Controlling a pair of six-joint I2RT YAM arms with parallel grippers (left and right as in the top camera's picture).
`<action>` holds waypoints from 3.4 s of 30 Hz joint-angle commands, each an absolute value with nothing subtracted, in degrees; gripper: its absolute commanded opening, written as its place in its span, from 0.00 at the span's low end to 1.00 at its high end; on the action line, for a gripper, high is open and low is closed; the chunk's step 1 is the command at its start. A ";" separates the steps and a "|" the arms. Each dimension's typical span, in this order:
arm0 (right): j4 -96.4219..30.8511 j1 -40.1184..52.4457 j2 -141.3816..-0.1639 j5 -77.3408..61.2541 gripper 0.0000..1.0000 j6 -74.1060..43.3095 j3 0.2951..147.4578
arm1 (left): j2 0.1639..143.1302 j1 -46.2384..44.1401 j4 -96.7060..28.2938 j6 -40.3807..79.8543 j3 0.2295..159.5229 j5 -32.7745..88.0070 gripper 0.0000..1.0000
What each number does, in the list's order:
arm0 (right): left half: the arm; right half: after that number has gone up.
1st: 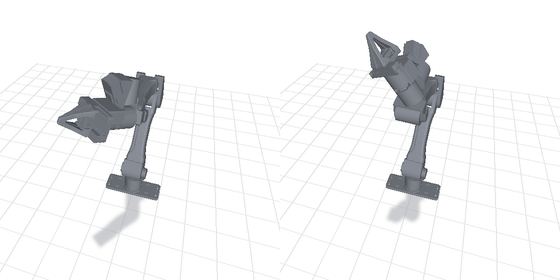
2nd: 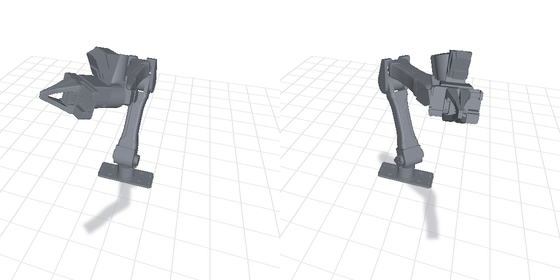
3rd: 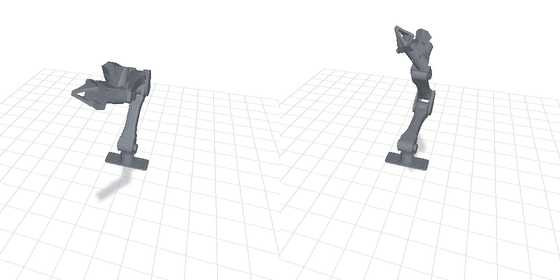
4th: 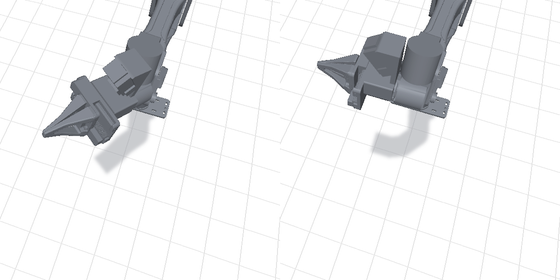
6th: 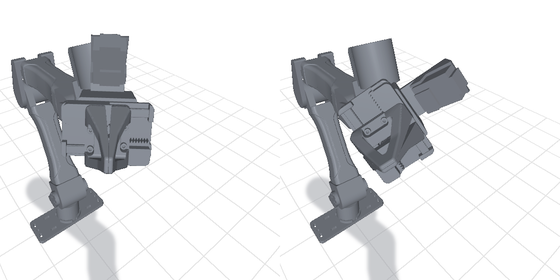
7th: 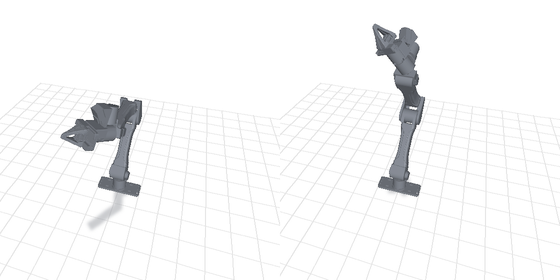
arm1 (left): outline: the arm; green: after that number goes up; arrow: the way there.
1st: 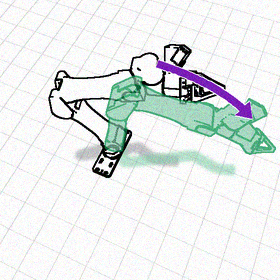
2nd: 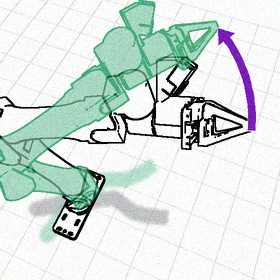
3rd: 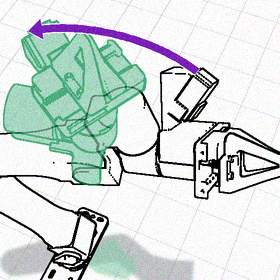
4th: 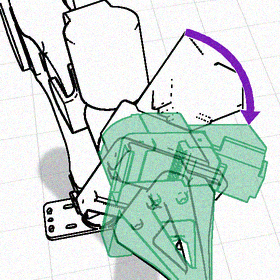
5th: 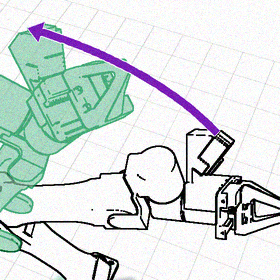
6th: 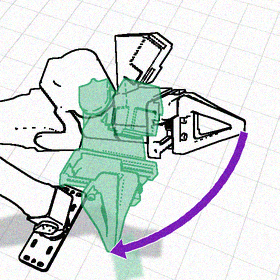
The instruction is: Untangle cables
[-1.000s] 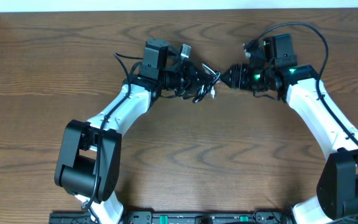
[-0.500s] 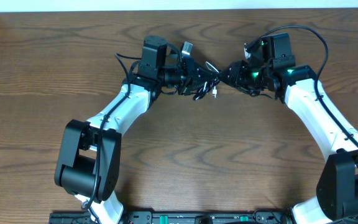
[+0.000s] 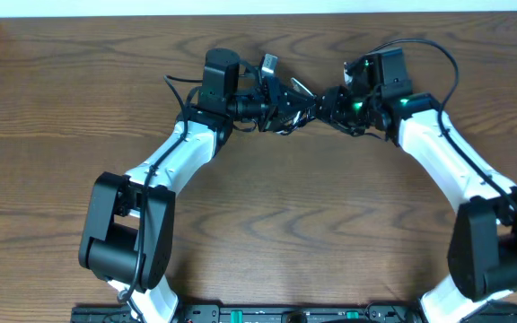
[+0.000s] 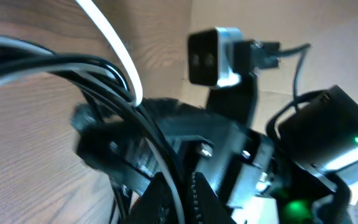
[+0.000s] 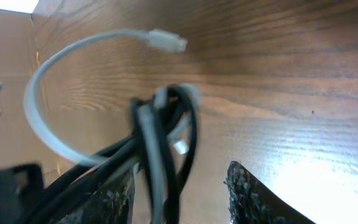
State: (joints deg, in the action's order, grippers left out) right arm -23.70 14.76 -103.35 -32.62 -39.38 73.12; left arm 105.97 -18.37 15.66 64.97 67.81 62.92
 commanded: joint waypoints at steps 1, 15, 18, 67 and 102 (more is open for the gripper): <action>-21.63 15.75 -107.09 -31.66 0.43 -42.06 72.71 | 105.23 -18.17 17.32 67.83 68.49 65.60 0.07; -25.89 13.28 -108.64 -47.90 0.01 -32.21 72.71 | 105.23 -13.76 17.26 68.90 68.49 61.47 0.08; -34.50 12.51 -108.66 -39.38 0.01 -26.57 72.69 | 105.23 -10.35 17.28 68.90 68.49 62.26 0.07; -41.60 13.82 -87.33 -14.02 0.01 -27.40 73.19 | 106.72 -26.65 9.52 51.22 68.47 53.30 0.57; -39.48 13.80 -87.33 -14.55 0.01 -27.83 73.17 | 112.14 -32.93 20.67 54.26 68.47 51.35 0.58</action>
State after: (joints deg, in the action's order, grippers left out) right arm -41.58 13.34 -87.70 -11.29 -26.76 72.60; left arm 110.87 -30.57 20.91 54.43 67.53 50.35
